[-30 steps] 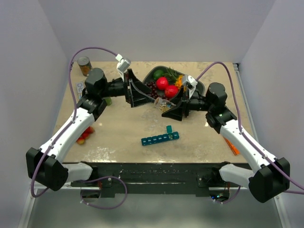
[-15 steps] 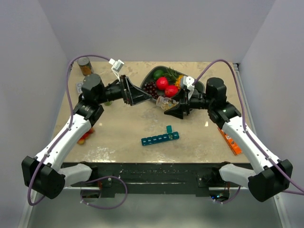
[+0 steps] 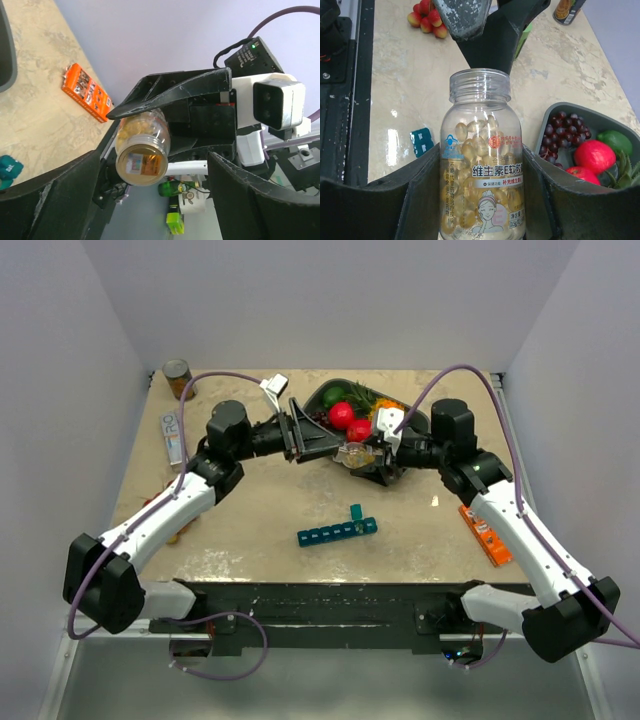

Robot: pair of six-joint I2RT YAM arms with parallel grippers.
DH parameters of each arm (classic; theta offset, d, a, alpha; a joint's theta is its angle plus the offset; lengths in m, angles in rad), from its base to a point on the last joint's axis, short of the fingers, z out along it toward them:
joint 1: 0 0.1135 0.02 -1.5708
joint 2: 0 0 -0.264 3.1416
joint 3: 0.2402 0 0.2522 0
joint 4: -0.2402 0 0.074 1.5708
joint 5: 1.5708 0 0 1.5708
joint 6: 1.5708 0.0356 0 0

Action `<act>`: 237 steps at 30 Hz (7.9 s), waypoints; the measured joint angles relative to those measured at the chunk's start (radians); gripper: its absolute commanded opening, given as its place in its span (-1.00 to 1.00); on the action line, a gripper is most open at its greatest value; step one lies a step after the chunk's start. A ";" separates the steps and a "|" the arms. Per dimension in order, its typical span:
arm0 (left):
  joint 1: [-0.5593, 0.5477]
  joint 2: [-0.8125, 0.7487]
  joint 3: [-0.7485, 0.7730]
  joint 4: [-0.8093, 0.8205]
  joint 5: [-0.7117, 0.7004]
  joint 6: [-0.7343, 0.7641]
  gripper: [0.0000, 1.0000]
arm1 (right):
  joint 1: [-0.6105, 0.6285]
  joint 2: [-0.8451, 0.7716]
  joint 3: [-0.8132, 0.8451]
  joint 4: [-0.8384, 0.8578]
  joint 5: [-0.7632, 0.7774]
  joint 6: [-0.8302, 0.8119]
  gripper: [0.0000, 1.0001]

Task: Sort the pills into containers

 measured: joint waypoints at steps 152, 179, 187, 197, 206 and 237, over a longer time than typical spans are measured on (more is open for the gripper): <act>-0.109 -0.311 -0.160 0.063 -0.282 0.568 0.99 | -0.022 -0.130 -0.410 0.430 -0.289 0.608 -1.00; -0.143 -0.044 0.013 -0.238 -0.243 0.141 0.80 | -0.021 -0.079 -0.129 -0.033 0.015 0.002 -1.00; -0.164 -0.006 0.016 -0.250 -0.246 0.140 0.37 | -0.020 -0.079 -0.129 -0.033 0.014 0.006 -1.00; -0.189 0.010 0.031 -0.232 -0.218 0.153 -0.70 | -0.021 -0.082 -0.135 -0.017 -0.001 0.027 -1.00; -0.182 0.002 0.000 -0.241 -0.082 0.423 -0.71 | -0.028 -0.137 -0.328 0.243 -0.132 0.307 -1.00; 0.066 -0.229 -0.256 0.021 -0.135 0.083 0.91 | -0.033 -0.130 -0.174 -0.024 -0.065 0.002 -1.00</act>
